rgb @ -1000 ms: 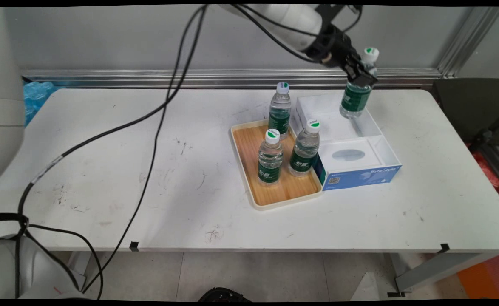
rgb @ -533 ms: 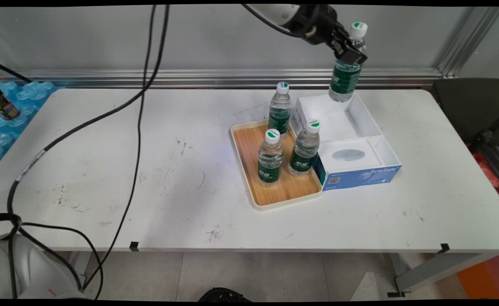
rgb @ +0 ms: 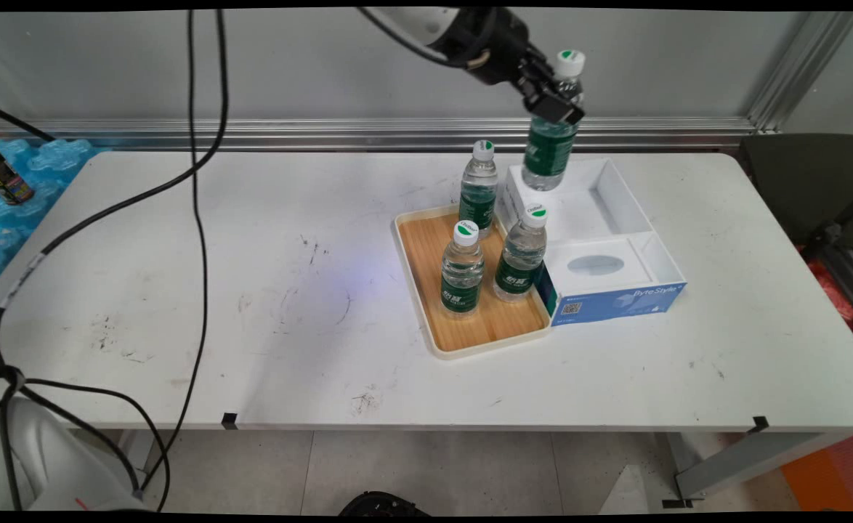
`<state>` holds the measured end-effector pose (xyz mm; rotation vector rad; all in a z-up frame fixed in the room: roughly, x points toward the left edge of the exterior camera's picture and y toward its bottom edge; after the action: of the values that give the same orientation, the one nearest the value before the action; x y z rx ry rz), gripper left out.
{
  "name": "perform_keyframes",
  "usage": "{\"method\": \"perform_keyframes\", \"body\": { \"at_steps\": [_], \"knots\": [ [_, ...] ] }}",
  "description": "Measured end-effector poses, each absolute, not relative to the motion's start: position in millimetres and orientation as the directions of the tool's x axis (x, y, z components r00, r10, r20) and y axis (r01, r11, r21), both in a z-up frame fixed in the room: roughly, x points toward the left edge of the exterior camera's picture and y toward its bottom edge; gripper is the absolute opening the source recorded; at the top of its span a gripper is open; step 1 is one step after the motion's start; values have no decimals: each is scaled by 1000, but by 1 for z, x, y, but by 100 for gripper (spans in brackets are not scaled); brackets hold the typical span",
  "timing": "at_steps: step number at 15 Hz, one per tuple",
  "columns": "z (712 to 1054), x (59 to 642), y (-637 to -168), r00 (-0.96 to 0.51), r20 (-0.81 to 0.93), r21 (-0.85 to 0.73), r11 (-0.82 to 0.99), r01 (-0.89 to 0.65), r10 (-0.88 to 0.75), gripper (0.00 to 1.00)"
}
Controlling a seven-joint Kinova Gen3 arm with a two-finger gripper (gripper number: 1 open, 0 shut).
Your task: Place the picked object on the tray
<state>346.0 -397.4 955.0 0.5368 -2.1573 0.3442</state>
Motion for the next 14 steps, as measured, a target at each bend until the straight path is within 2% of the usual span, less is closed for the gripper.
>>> {"method": "perform_keyframes", "body": {
  "at_steps": [14],
  "knots": [
    [926, 410, -341, -620, 739, -66, 887, -457, -264, 0]
  ]
}}
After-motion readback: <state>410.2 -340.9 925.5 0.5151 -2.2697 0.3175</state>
